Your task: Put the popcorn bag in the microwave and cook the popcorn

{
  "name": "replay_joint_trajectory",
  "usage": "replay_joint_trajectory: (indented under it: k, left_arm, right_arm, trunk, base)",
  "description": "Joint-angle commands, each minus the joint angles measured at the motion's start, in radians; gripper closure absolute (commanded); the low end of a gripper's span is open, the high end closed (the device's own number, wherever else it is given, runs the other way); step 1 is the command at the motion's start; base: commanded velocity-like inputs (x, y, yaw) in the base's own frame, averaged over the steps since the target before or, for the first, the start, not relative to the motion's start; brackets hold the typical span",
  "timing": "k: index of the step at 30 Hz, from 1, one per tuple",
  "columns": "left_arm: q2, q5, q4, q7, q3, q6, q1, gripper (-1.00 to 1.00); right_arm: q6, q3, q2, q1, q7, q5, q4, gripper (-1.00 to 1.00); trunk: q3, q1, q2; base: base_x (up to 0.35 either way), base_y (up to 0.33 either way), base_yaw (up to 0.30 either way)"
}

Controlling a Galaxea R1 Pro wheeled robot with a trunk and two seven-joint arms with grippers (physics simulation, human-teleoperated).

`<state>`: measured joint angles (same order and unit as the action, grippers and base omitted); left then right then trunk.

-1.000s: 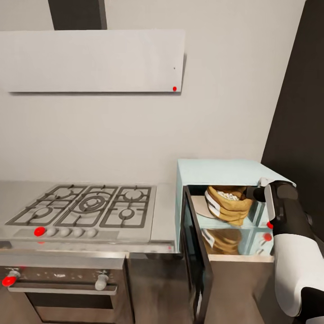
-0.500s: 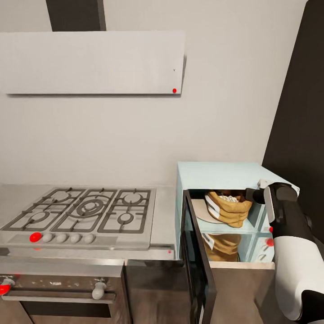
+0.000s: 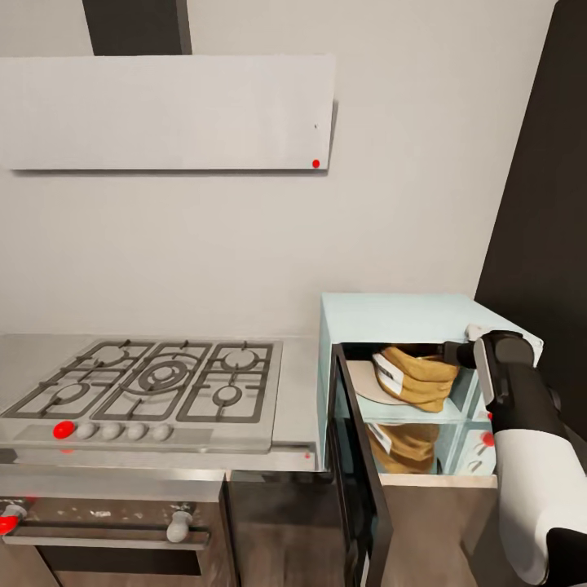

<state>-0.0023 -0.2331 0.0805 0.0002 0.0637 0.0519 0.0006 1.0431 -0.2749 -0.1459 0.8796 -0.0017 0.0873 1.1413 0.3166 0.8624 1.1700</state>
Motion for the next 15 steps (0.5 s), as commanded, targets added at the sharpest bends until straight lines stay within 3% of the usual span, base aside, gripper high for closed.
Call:
replay_joint_trajectory:
  k: [1,6,15]
  left_arm:
    - [0.000,-0.001,0.000,0.000,0.005,0.002,-0.001,-1.00]
    - [-0.001,0.000,-0.001,0.000,0.005,0.002,-0.001,-1.00]
    - [-0.002,-0.002,-0.001,0.000,0.004,0.002,-0.001,-1.00]
  right_arm:
    - [0.004,-0.001,0.000,0.030,0.017,0.005,-0.003,-1.00]
    - [0.004,-0.001,-0.003,0.030,0.019,0.005,-0.003,-1.00]
    - [0.004,-0.001,-0.006,0.030,0.020,0.005,-0.002,-1.00]
  trunk:
    - [0.001,0.009,0.000]
    - [0.001,0.009,0.000]
    - [0.001,0.009,0.000]
  base:
    - [0.000,0.000,0.000]
    - [-0.070,0.000,0.000]
    - [-0.326,0.000,0.000]
